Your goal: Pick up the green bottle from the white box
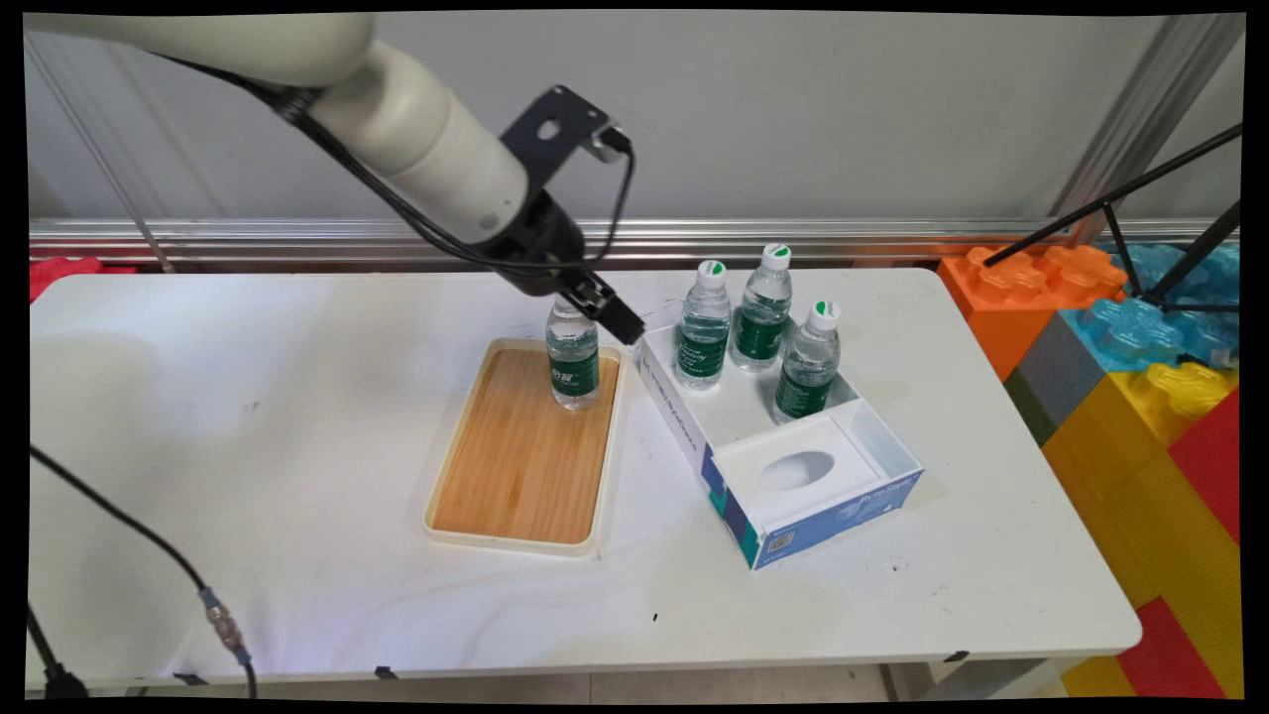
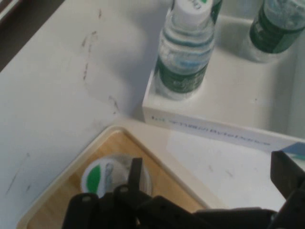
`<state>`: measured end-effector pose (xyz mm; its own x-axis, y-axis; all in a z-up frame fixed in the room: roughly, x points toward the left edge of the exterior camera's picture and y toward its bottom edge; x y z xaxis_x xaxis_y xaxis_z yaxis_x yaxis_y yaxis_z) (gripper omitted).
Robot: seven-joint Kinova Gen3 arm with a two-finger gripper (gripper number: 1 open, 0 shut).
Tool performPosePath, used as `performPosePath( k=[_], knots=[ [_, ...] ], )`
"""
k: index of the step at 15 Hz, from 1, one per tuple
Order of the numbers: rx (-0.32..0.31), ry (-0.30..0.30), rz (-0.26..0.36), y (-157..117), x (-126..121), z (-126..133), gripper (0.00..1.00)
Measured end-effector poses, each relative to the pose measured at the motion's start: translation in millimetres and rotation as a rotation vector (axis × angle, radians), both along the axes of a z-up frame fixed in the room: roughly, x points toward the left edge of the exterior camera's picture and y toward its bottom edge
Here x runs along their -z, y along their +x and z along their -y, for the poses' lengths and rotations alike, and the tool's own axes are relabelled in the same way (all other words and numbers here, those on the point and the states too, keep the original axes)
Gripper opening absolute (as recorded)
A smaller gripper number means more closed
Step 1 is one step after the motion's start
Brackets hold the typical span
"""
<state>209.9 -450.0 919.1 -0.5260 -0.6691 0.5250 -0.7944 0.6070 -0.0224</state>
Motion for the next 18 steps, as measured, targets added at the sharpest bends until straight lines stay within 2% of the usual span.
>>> performPosePath(
  k=[5, 12, 18],
  knots=[
    [0.025, -0.007, -0.02, -25.0, 8.7, 10.2, 1.0],
    [0.064, -0.045, -0.011, -41.3, 22.3, 22.5, 1.0],
    [0.095, -0.088, 0.002, -54.0, 51.9, 39.9, 1.0]
  ],
)
